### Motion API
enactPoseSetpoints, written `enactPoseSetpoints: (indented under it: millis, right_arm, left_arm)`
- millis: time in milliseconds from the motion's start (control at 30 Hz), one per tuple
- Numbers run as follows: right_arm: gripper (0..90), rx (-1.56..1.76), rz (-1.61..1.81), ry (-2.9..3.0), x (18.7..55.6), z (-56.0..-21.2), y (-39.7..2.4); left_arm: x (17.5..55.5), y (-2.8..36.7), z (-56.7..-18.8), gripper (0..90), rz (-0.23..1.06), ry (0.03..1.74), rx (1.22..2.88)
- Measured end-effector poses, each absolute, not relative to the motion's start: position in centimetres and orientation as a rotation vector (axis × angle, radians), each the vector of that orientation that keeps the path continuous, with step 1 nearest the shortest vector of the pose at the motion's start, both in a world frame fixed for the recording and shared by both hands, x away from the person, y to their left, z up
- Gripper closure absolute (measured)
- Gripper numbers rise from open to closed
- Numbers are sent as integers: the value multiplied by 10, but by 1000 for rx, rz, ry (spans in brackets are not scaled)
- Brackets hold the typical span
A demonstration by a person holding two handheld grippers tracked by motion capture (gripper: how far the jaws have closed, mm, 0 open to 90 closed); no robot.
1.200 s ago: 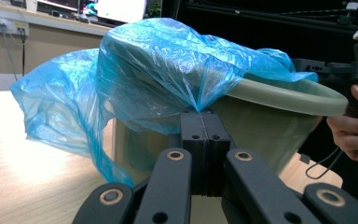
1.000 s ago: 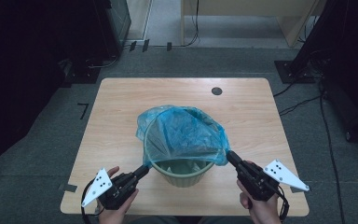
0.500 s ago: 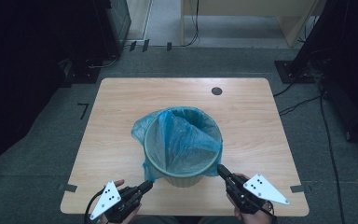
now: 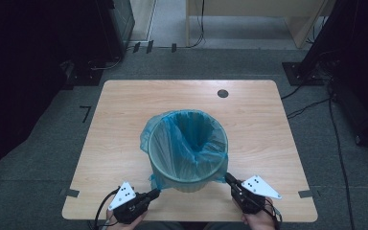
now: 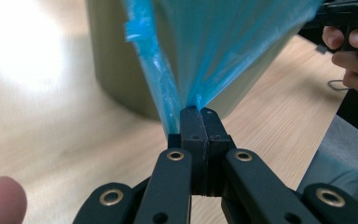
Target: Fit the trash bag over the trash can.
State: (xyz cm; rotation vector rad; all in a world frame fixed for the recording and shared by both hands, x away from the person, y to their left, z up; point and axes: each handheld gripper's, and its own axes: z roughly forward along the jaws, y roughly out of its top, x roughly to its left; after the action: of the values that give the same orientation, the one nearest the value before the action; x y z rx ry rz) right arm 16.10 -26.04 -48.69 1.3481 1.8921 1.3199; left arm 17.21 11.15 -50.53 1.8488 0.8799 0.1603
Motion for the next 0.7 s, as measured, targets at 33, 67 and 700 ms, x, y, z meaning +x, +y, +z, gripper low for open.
enactPoseSetpoints:
  millis: [33, 67, 700]
  right_arm:
    - [900, 1364, 1299, 1900, 163, -491, -262]
    - [900, 1370, 1264, 1915, 166, -495, -262]
    - [204, 1408, 1255, 1892, 166, -501, -276]
  left_arm:
    - [174, 111, -509, 900, 144, 910, 1872]
    - [176, 110, -511, 900, 136, 932, 1891]
    - [170, 118, -494, 282, 291, 1039, 1767]
